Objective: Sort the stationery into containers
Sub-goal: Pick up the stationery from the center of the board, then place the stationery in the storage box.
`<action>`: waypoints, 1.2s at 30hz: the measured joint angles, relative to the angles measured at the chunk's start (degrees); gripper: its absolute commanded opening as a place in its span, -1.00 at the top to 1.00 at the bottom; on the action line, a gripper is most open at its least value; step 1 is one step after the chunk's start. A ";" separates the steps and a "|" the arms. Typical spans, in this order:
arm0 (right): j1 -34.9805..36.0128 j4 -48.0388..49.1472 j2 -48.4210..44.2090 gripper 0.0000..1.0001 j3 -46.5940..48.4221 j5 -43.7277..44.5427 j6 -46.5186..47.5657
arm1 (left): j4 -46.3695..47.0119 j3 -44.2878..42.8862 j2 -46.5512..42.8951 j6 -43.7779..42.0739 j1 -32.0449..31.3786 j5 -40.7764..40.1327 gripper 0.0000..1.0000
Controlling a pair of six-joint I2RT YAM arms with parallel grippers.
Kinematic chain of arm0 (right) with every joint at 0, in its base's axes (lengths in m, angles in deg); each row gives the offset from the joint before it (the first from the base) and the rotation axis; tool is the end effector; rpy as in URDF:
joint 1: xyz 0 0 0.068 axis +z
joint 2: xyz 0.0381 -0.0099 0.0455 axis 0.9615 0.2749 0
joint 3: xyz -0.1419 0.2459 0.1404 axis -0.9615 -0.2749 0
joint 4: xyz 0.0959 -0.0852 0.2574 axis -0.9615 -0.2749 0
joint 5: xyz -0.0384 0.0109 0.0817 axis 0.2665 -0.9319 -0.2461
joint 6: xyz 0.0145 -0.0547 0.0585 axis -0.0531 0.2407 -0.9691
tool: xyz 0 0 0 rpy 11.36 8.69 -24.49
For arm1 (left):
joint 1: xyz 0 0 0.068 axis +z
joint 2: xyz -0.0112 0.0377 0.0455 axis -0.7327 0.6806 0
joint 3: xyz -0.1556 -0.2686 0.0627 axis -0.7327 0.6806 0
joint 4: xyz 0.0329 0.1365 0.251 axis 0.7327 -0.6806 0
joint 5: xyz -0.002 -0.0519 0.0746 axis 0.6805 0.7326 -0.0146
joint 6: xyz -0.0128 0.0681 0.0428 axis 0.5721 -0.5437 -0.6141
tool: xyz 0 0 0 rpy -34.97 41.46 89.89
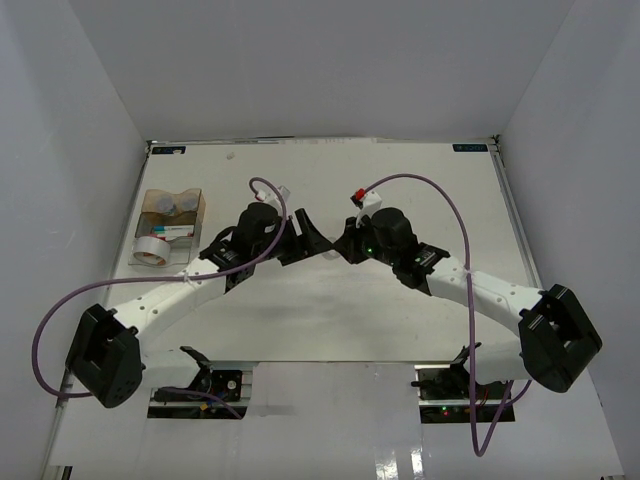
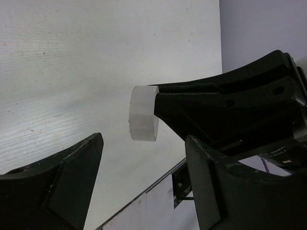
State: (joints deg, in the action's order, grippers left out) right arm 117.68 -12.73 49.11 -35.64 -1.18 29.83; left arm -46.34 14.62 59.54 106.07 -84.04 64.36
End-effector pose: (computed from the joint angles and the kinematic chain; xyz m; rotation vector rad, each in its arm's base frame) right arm 0.2505 0.2393 0.2759 -0.4354 1.9734 0.7166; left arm 0.2449 -0.2028 0.2825 -0.1268 2.3142 -1.0751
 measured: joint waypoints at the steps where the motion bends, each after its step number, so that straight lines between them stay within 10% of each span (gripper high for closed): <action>1: 0.02 0.31 0.00 0.79 -0.11 -0.31 -0.15 | -0.02 -0.37 0.46 -0.02 -0.42 -0.46 -0.49; 13: 0.11 1.66 0.00 0.74 -1.18 -1.88 -1.38 | -0.57 -2.82 6.19 0.11 -3.43 -4.11 0.34; 18: 0.11 2.29 0.00 0.39 -1.40 -1.90 -1.90 | -0.66 -3.45 6.21 -0.15 -3.93 -5.22 0.81; 29: 0.15 1.20 -1.44 -0.74 -2.25 -0.90 -0.07 | -9.22 -4.31 5.46 -2.69 -3.21 -13.62 0.92; 36: 0.26 -0.22 -7.13 -0.87 -4.94 4.44 3.02 | -20.90 -4.31 -1.62 -5.84 7.15 -19.28 0.94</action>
State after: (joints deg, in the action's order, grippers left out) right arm 117.94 -12.95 41.98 -40.58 3.25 32.85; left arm -67.23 10.31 57.92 100.24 -76.89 45.08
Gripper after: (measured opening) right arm 0.935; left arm 0.331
